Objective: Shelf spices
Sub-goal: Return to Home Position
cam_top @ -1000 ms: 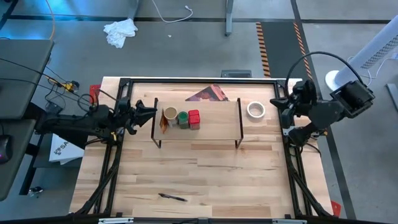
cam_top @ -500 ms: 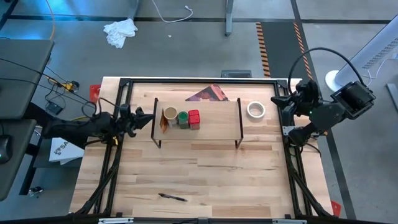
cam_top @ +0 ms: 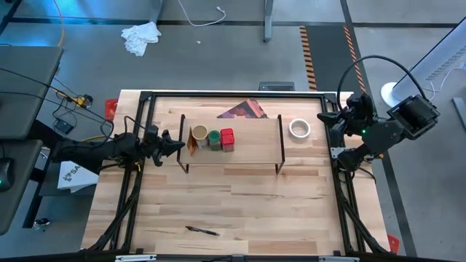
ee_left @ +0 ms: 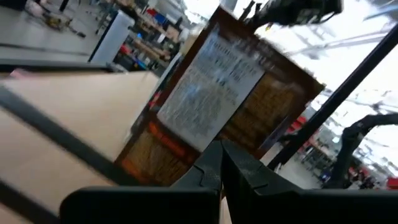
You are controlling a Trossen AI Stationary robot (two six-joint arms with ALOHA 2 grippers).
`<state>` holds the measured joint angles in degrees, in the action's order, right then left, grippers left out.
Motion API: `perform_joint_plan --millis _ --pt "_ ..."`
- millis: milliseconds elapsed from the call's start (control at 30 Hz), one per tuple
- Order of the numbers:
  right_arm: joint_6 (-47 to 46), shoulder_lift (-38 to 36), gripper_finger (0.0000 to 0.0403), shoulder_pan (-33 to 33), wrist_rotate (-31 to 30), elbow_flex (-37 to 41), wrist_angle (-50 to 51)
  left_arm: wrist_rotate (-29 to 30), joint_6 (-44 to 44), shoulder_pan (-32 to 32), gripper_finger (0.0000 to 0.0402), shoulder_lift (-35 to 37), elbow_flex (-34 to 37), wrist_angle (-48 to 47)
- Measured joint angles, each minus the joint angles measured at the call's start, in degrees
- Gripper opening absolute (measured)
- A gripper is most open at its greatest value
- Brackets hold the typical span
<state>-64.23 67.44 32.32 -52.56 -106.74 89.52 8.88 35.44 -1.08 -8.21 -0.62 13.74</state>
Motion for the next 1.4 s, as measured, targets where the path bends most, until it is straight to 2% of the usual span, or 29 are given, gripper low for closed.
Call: perform_joint_plan --millis 233,367,467,600,767,833,1000,1100,1167,1267,1400 --pt "2.4 -0.1 0.0 0.0 -0.9 0.0 0.5 -0.2 -1.2 0.0 0.0001 0.1 -0.1 -2.9" --pt "5.3 -0.9 0.0 0.7 -1.4 0.1 0.4 -0.8 -7.3 0.0 0.0001 0.1 -0.1 -3.4" --pt "5.9 -3.6 0.0 1.7 -2.1 4.1 -1.4 -0.8 -10.7 0.0 0.0001 0.1 -0.1 -3.3" --pt "2.8 -12.3 0.0 4.9 -1.9 20.1 -9.6 -0.7 -9.5 0.0 0.0001 0.0 -0.1 -3.0" --pt "2.1 -29.2 0.0 9.2 -3.5 47.5 -30.0 -0.7 -8.7 0.0 0.0001 0.0 -0.1 -3.0" --pt "6.1 -36.4 0.0 10.1 -3.9 57.1 -39.7 -0.7 -8.7 0.0 0.0001 0.0 -0.1 -3.0" --pt "25.7 -53.2 0.0 9.3 -2.4 76.0 -65.5 -0.7 -8.7 0.0 0.0001 0.0 -0.1 -2.9" --pt "36.7 -62.4 0.0 7.5 0.8 83.9 -76.5 -0.7 -8.7 0.0 0.0001 0.0 -0.1 -2.9" --pt "43.0 -67.4 0.0 6.0 3.4 87.8 -79.4 -0.7 -8.7 0.0 0.0001 0.0 0.0 -2.9" --pt "50.8 -66.8 0.0 3.6 5.7 90.4 -79.6 -0.6 -8.6 0.0 0.0001 -0.2 0.0 -2.8" --pt "53.7 -66.3 0.0 0.1 12.7 90.9 -78.5 -0.7 -8.6 0.0 0.0001 -0.2 -0.1 -2.8"
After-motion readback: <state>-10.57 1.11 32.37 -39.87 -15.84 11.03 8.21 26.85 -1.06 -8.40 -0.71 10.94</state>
